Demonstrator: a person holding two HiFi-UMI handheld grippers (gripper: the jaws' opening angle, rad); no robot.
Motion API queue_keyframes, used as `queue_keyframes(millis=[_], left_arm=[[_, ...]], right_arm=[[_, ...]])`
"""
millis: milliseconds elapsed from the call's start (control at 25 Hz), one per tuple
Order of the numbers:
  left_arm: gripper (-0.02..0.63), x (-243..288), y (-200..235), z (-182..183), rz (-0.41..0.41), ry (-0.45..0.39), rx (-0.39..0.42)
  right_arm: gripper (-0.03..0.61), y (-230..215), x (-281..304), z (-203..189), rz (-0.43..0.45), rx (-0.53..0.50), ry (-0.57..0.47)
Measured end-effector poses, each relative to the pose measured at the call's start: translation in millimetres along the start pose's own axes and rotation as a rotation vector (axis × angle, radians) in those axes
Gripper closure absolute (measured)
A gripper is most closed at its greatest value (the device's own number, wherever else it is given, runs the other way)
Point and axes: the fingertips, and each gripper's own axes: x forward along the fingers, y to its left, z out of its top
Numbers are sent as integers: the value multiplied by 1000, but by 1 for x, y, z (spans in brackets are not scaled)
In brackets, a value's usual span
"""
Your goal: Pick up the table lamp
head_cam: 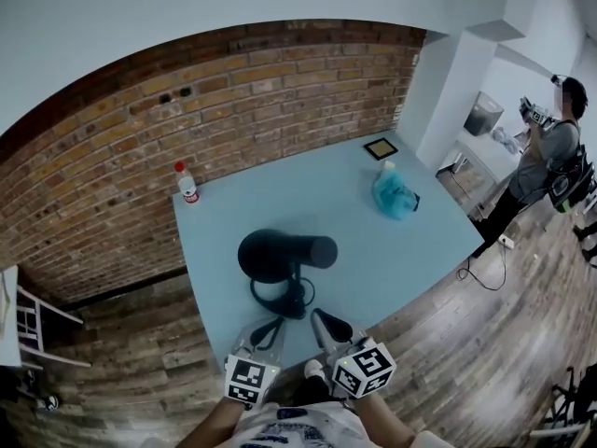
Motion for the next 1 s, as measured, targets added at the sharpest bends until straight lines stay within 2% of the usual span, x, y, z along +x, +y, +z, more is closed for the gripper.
queue_keyframes(millis=[200, 440, 800, 1000], left_arm=[[621, 27, 13, 3, 66, 22, -29], [621, 42, 26, 1, 138, 28, -69], [621, 56, 34, -2, 265, 7, -141], [621, 64, 25, -7, 277, 18, -143]], right_arm=[[580, -24, 29, 8, 90, -3, 34], [580, -29, 54, 12, 208, -25, 61], [580, -23, 65, 25, 459, -57, 39], [578, -26, 67, 25, 528, -73, 46]])
